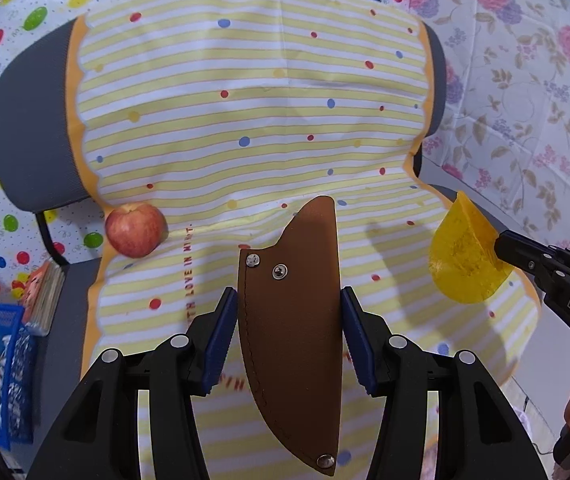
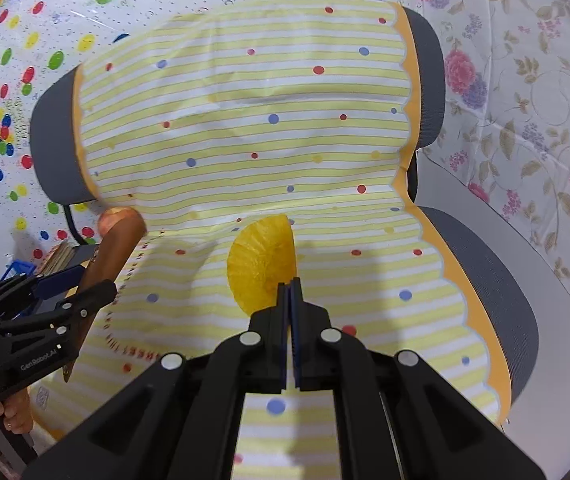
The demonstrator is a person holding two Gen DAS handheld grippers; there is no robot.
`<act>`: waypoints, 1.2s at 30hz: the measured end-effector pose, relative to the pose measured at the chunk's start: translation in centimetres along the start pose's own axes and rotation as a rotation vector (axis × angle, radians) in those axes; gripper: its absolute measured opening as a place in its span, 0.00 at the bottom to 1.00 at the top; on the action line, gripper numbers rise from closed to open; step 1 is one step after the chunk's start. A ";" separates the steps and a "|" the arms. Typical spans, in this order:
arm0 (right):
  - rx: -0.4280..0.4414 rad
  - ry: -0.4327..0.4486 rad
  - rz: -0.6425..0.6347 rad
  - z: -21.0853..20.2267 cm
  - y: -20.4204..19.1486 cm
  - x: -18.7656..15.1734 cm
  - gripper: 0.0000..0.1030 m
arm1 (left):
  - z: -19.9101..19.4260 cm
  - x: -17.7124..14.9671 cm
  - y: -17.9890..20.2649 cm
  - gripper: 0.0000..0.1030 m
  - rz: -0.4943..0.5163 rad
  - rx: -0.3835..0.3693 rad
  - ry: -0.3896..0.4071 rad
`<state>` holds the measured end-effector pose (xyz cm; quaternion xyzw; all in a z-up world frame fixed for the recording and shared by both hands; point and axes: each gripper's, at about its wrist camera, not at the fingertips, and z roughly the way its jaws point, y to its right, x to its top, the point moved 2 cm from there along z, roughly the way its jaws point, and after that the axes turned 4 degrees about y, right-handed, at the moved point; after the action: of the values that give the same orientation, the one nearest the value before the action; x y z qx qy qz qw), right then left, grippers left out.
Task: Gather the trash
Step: 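Grasp the yellow paper liner with the right tool and lift it, then carry wooden piece and yellow liner over the wastebasket and open both tools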
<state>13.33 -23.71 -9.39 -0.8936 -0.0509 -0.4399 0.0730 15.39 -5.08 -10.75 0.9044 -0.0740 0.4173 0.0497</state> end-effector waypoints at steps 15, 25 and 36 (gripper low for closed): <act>-0.003 0.028 0.032 -8.3 -0.3 -5.6 0.02 | -7.1 -5.6 3.5 0.51 0.048 -0.049 0.038; -0.182 0.042 0.092 -16.9 3.7 -12.7 0.02 | -10.6 -10.8 13.1 0.51 0.244 -0.286 0.077; -0.366 -0.057 0.264 -22.7 9.0 -23.0 0.02 | -11.6 -17.3 23.6 0.51 0.433 -0.545 0.018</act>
<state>-16.92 -37.14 -14.75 -0.9030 0.1450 -0.4030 -0.0349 -8.50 -24.98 -15.72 0.8177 -0.3722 0.3909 0.2002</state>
